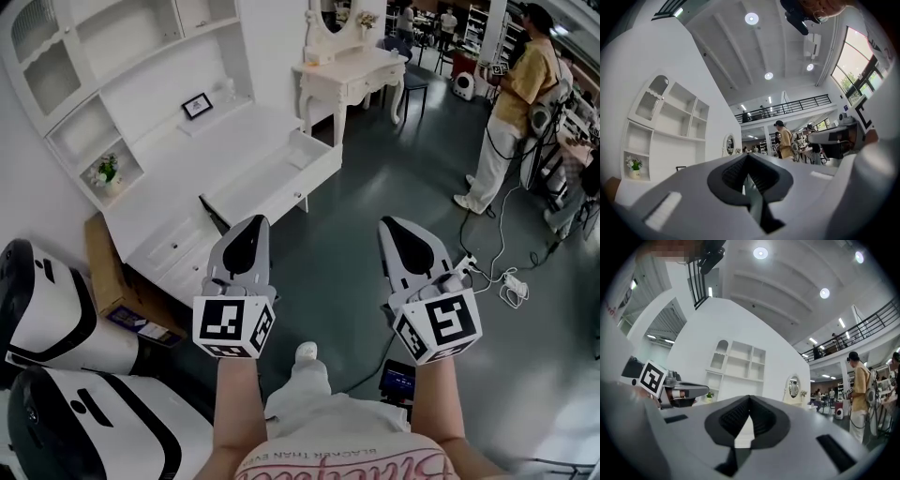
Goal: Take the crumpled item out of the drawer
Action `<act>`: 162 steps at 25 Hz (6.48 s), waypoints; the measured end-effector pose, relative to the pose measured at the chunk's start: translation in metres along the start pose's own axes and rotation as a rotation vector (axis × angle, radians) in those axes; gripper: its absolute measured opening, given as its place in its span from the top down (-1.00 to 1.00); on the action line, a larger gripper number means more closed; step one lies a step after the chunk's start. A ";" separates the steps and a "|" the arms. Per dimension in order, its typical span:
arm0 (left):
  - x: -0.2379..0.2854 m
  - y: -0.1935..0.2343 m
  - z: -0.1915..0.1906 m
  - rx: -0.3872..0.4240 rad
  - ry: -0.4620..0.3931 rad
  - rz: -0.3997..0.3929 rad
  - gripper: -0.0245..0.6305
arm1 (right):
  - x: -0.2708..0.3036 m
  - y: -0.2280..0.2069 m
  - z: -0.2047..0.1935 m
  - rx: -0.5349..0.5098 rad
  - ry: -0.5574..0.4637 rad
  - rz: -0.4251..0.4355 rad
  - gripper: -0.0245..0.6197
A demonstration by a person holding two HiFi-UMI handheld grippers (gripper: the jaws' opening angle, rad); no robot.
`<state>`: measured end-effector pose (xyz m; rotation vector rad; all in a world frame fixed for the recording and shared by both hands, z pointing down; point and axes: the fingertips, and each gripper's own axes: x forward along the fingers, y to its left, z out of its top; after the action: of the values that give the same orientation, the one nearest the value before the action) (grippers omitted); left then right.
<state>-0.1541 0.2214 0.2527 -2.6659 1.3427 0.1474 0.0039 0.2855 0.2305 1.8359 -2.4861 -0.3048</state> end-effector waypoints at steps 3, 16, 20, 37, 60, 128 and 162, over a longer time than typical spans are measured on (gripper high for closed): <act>0.031 0.026 -0.007 -0.011 0.003 -0.006 0.91 | 0.039 -0.004 -0.006 -0.024 0.020 0.000 0.90; 0.141 0.103 -0.031 -0.043 -0.004 -0.089 0.91 | 0.167 -0.024 -0.020 -0.084 0.065 -0.044 0.90; 0.159 0.114 -0.041 -0.065 -0.003 -0.091 0.91 | 0.183 -0.029 -0.033 -0.113 0.105 -0.047 0.90; 0.297 0.133 -0.080 -0.038 0.046 -0.006 0.91 | 0.291 -0.148 -0.082 -0.037 0.088 -0.002 0.90; 0.444 0.176 -0.142 -0.081 0.163 0.234 0.91 | 0.447 -0.270 -0.152 0.052 0.138 0.199 0.90; 0.501 0.190 -0.601 -1.047 1.068 0.363 0.80 | 0.570 -0.267 -0.416 0.146 0.753 0.215 0.90; 0.499 0.210 -0.464 -0.811 0.802 0.303 0.90 | 0.548 -0.274 -0.334 0.131 0.547 0.250 0.90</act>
<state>-0.0179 -0.3798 0.6119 -3.3101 2.3320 -0.5178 0.1456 -0.3572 0.4611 1.3720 -2.3309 0.3326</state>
